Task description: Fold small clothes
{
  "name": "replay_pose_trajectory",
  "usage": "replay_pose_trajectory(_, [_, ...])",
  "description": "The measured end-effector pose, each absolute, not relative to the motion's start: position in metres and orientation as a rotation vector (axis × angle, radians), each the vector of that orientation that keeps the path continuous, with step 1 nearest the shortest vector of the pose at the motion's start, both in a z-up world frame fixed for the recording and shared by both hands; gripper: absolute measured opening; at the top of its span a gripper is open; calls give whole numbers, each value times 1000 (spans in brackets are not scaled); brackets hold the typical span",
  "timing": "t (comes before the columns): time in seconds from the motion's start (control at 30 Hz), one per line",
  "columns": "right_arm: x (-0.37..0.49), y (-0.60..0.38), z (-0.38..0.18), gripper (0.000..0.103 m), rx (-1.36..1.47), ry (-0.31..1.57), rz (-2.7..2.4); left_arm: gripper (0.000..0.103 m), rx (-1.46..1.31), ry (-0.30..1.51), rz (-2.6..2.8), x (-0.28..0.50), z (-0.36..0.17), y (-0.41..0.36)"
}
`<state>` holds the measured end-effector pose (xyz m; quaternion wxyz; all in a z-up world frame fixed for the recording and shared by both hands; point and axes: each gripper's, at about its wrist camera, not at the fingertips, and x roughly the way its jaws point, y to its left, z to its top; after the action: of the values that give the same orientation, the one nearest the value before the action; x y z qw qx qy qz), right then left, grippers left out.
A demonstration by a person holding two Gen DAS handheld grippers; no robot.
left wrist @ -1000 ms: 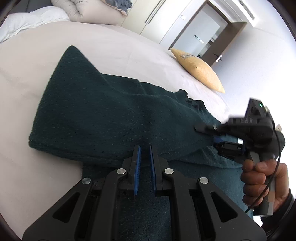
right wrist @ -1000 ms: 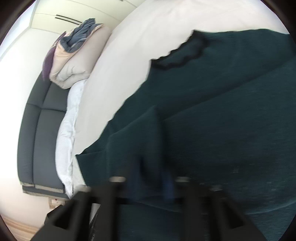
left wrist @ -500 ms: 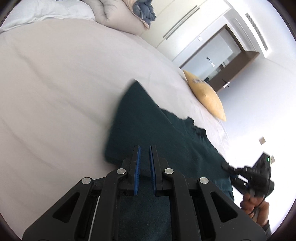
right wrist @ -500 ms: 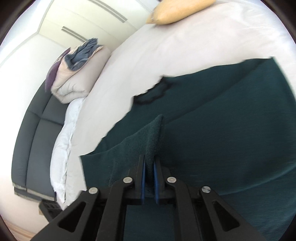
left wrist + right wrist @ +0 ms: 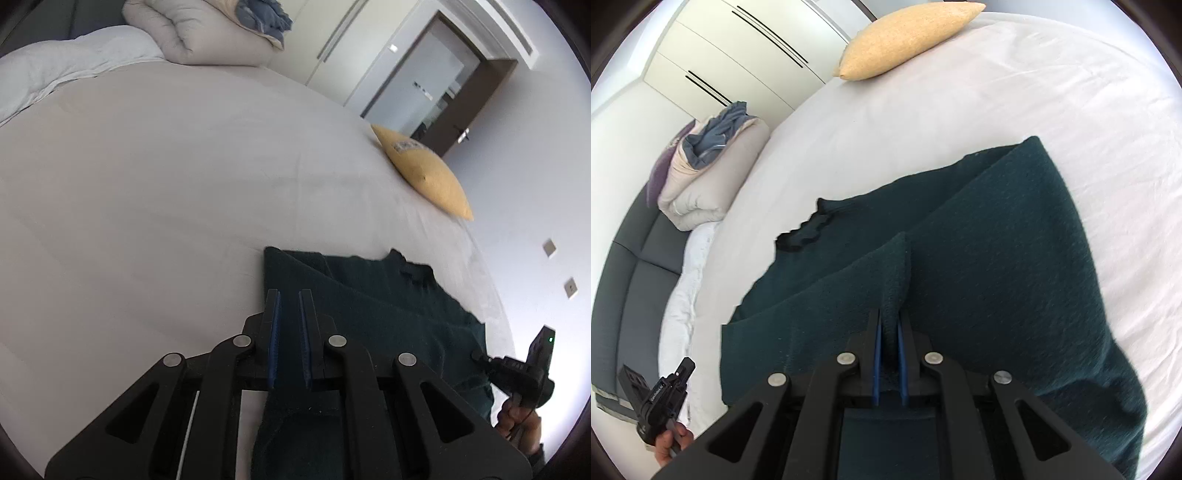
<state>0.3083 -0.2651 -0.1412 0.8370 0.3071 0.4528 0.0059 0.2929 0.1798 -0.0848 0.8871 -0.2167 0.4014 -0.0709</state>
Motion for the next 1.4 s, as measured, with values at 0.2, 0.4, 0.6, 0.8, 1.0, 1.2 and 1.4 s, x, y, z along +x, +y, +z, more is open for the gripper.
replay_pose_trajectory(0.2, [308,-264,-149,9,628,981,2,9,-298,965,-172,324,-120,125])
replay_pose_trajectory(0.4, [306,-267,-151,9,633,978,9,9,-189,1003,-148,331,-138,111])
replay_pose_trajectory(0.6, [303,-270,-160,8,649,963,5,9,-103,1014,-166,327,-142,107])
replay_pose_trajectory(0.8, [292,-275,-138,20,628,959,-45,9,-154,976,-151,317,-126,113])
replay_pose_trajectory(1.0, [308,-257,-106,46,648,841,66,9,-69,968,-165,317,-129,92])
replay_pose_trajectory(1.2, [328,-242,-156,59,708,932,171,9,-70,948,-178,313,-141,94])
replay_pose_trajectory(1.4, [275,-280,-144,59,729,862,92,9,-68,961,-181,291,-134,105])
